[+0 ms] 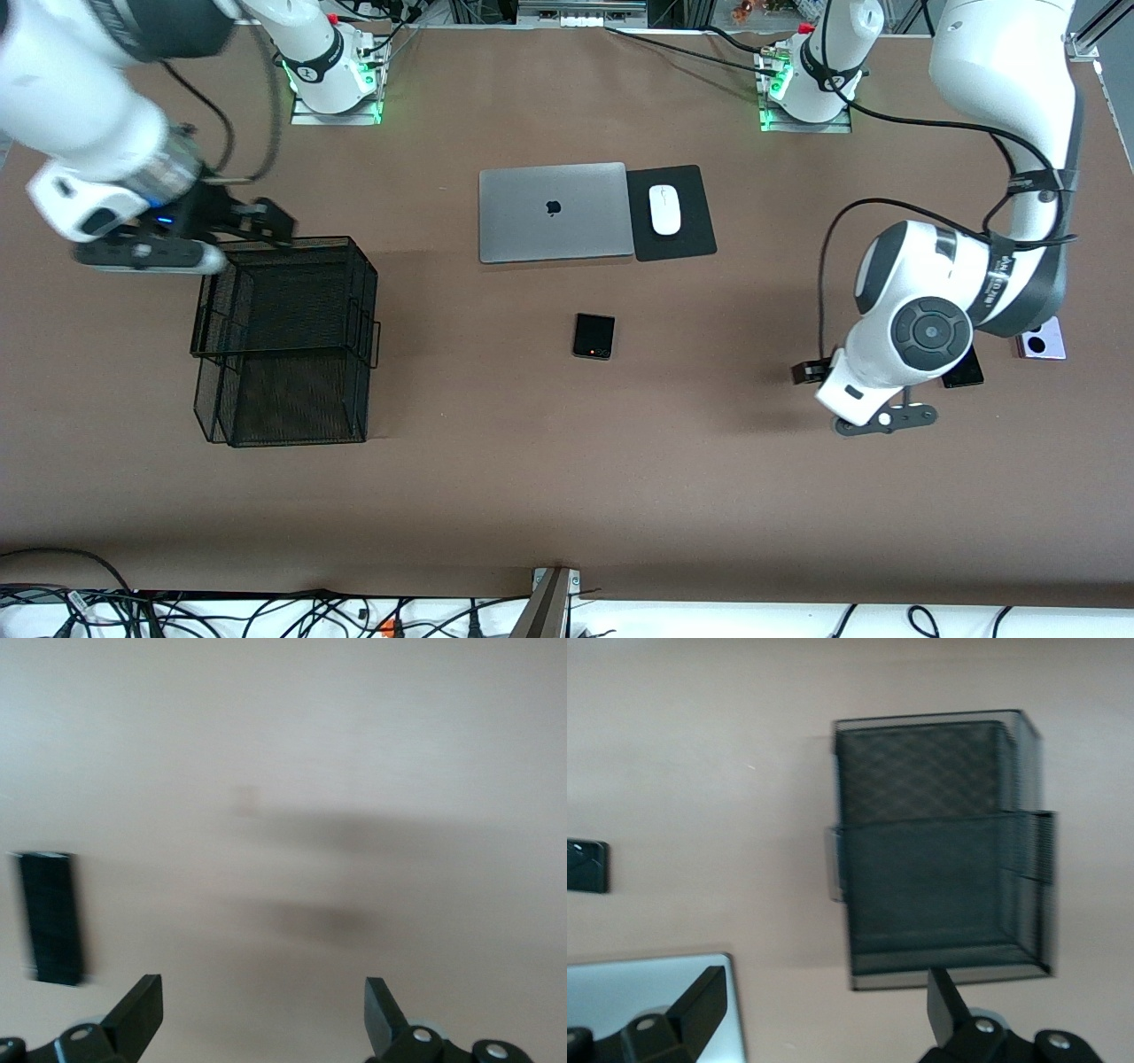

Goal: Place phones with both arms
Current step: 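Grasp the flip phone with the right gripper while the left gripper grasps the tall phone, then lift the flip phone with the right gripper while the left gripper lifts the tall phone, then drop the flip phone into the organizer while the left gripper sets down the tall phone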

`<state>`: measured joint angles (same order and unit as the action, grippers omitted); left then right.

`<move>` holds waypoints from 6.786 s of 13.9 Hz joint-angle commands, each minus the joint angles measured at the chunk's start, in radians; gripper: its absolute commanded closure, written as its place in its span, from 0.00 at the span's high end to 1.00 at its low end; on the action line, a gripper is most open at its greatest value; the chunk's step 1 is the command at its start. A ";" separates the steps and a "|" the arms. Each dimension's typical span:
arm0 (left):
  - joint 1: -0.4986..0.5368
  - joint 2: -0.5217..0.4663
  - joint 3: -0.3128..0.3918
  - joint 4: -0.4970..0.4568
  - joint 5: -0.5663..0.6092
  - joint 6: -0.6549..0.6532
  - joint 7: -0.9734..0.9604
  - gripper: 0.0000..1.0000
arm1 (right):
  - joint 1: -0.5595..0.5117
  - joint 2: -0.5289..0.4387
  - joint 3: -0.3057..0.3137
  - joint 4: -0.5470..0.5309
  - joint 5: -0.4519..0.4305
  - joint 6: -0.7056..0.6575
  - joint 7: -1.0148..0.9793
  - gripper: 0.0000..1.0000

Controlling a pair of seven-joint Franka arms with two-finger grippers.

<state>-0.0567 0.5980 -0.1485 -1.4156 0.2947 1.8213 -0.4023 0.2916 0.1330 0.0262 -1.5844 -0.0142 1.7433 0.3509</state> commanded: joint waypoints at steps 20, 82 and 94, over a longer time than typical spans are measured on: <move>0.534 0.008 -0.019 -0.457 0.075 0.617 0.385 1.00 | 0.346 0.684 0.213 0.302 -0.276 0.449 0.684 1.00; -0.250 0.345 -0.306 0.069 -0.183 0.556 -0.381 0.33 | 0.208 -0.009 -0.525 -0.514 0.124 0.481 -0.604 0.00; -0.370 0.378 -0.226 0.063 -0.174 0.644 -0.428 1.00 | 0.170 0.137 -0.565 -0.482 0.198 0.535 -0.624 0.99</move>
<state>-0.4124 0.9696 -0.3885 -1.3795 0.1136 2.4583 -0.8173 0.4667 0.2627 -0.5336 -2.0950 0.1594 2.2894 -0.2520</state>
